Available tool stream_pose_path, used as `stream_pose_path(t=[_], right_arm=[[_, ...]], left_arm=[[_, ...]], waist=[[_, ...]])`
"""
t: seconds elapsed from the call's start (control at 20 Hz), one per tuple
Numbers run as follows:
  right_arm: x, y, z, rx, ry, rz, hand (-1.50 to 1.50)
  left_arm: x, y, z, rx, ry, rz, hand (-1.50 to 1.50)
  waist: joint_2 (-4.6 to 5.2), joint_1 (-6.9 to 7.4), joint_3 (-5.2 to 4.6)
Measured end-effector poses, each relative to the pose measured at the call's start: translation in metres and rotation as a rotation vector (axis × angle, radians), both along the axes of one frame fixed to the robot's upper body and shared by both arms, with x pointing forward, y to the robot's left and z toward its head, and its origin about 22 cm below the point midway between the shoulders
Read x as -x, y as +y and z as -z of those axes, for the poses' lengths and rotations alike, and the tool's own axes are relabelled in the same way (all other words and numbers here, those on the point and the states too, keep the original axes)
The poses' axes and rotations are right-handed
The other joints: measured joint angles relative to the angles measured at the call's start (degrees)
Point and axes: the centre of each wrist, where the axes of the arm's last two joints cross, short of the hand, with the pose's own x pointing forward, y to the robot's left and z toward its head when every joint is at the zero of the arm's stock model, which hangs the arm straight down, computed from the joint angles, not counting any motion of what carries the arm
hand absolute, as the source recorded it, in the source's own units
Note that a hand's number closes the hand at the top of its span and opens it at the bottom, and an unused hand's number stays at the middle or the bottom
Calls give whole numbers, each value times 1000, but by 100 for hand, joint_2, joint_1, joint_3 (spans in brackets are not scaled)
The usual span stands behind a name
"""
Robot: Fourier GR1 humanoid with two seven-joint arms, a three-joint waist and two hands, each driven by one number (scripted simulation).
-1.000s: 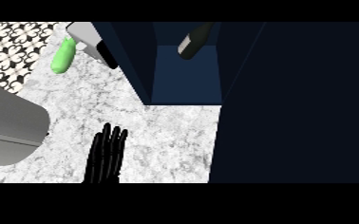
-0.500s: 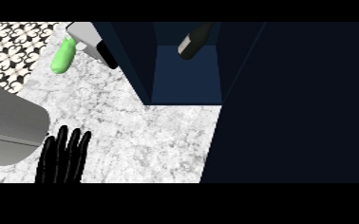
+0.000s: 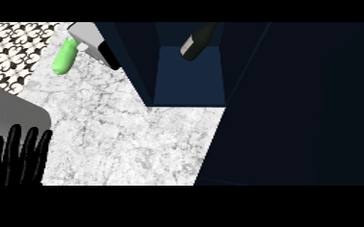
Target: Pick up the wine, place it into the cabinet and close the cabinet
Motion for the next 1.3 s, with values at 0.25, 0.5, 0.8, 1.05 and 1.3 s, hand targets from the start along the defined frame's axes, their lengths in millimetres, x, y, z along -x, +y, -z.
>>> stream_pose_path(t=[0.25,0.5,0.8,1.05,1.3], right_arm=[[10,15,-4,-15,13,-32,150],[18,26,-7,-24,9,32,150],[20,37,-8,-36,-12,105,150],[20,43,-13,-7,-83,142,150],[16,50,-19,4,-154,150,150]], left_arm=[[3,26,-2,-13,8,-12,-150],[-2,48,-4,-27,8,-15,-150],[-5,66,-14,-33,8,2,-150],[-11,70,-21,-14,7,16,-150],[-17,73,-22,6,10,36,-150]], waist=[[-5,1,-3],[-10,-14,-5],[-18,2,-8],[-13,19,-12],[13,51,-14]])
